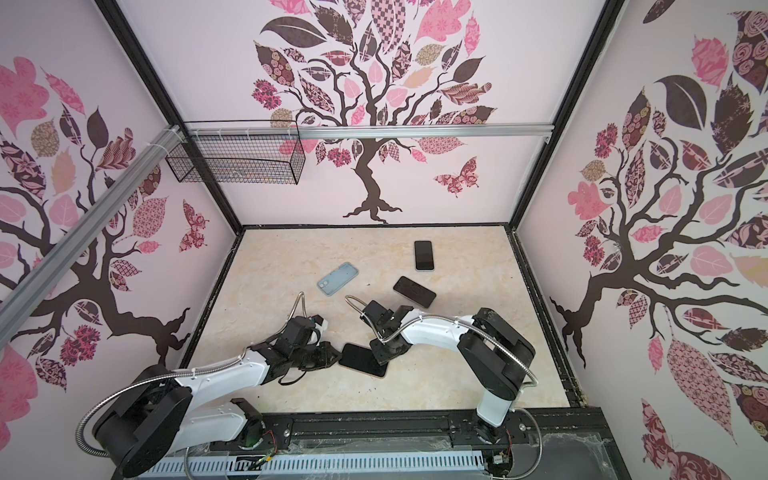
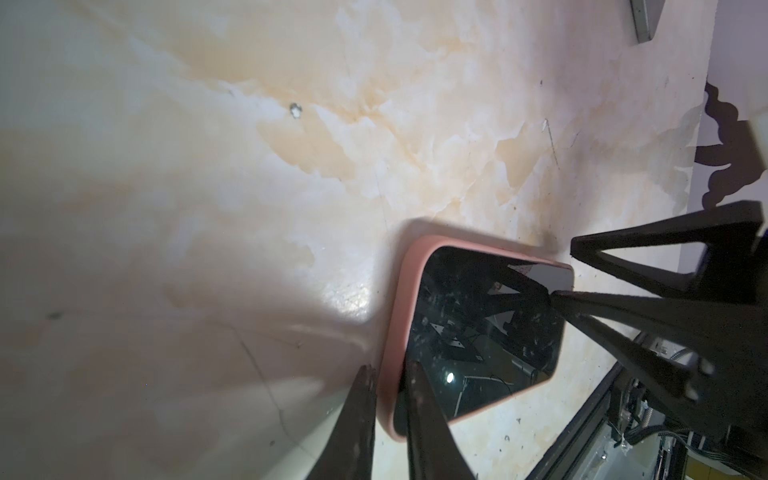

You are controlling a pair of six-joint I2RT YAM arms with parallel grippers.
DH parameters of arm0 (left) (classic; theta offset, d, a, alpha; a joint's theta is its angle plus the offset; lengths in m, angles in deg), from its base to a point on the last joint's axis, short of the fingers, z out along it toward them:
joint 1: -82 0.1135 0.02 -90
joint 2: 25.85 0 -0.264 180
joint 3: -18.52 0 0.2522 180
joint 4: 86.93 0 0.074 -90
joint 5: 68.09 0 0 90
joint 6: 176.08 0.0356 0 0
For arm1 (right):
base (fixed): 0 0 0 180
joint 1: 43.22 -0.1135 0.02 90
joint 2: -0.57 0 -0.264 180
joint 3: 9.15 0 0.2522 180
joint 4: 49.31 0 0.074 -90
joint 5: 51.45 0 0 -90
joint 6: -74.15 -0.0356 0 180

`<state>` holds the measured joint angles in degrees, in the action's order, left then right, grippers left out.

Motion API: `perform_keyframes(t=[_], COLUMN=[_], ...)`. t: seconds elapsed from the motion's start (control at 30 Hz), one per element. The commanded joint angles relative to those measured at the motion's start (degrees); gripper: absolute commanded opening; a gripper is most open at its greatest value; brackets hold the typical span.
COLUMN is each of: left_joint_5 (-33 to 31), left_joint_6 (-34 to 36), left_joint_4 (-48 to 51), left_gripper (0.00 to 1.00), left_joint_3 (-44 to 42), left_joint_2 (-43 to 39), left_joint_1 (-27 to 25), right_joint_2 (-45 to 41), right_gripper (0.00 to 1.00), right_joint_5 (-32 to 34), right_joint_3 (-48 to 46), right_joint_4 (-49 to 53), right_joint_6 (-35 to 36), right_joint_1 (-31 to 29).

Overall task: Put the phone into the phone case
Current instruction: 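Open both grippers and lift them off the cased phone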

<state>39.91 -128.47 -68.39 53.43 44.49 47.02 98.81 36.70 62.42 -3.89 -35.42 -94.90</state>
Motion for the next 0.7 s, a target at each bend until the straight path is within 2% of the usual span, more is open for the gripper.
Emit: perform_keyframes(t=[0.0,0.07,0.2,0.3,0.43,0.57,0.6,0.63,0.67], left_joint_5=[-3.8,-5.6,-10.4,-13.4,-17.2,-21.2,-22.2,-23.3,-24.4], left_joint_6=[-1.1,-1.6,-3.3,-4.9,-6.4,-7.0,-6.9,-6.9,-6.9], left_joint_4=[4.2,6.2,9.6,13.2,18.6,24.6,25.7,27.4,28.9], left_gripper=[0.20,0.24,0.39,0.51,0.64,0.83,0.85,0.92,0.93], left_joint_3=[-1.0,-1.0,-1.7,-2.4,-3.3,-3.4,-3.2,-2.9,-2.6], left_joint_2=[-2.9,-5.1,-11.1,-15.9,-22.2,-28.8,-30.1,-31.5,-32.6], left_joint_1=[0.0,0.1,0.8,2.3,4.4,5.8,5.8,5.8,5.9], right_joint_2=[-2.5,-3.0,-4.8,-5.0,-4.1,-2.6,-2.2,-1.8,-1.4], right_gripper=[0.63,0.73,0.89,0.96,1.00,1.00,1.00,1.00,1.00], right_joint_5=[1.6,0.0,-3.3,-5.1,-4.2,-4.6,-4.2,-3.7,-3.5], right_joint_3=[0.4,0.2,-1.7,-1.7,-1.8,-1.6,-1.8,-2.0,-2.3], right_joint_4=[1.7,1.2,-2.8,-5.6,-10.4,-13.1,-13.5,-14.1,-14.7], right_joint_6=[5.3,9.3,14.7,16.4,18.8,21.5,22.2,22.9,23.5], right_joint_1=[0.2,0.2,0.1,-0.1,-0.7,-1.3,-1.5,-1.9,-2.2])
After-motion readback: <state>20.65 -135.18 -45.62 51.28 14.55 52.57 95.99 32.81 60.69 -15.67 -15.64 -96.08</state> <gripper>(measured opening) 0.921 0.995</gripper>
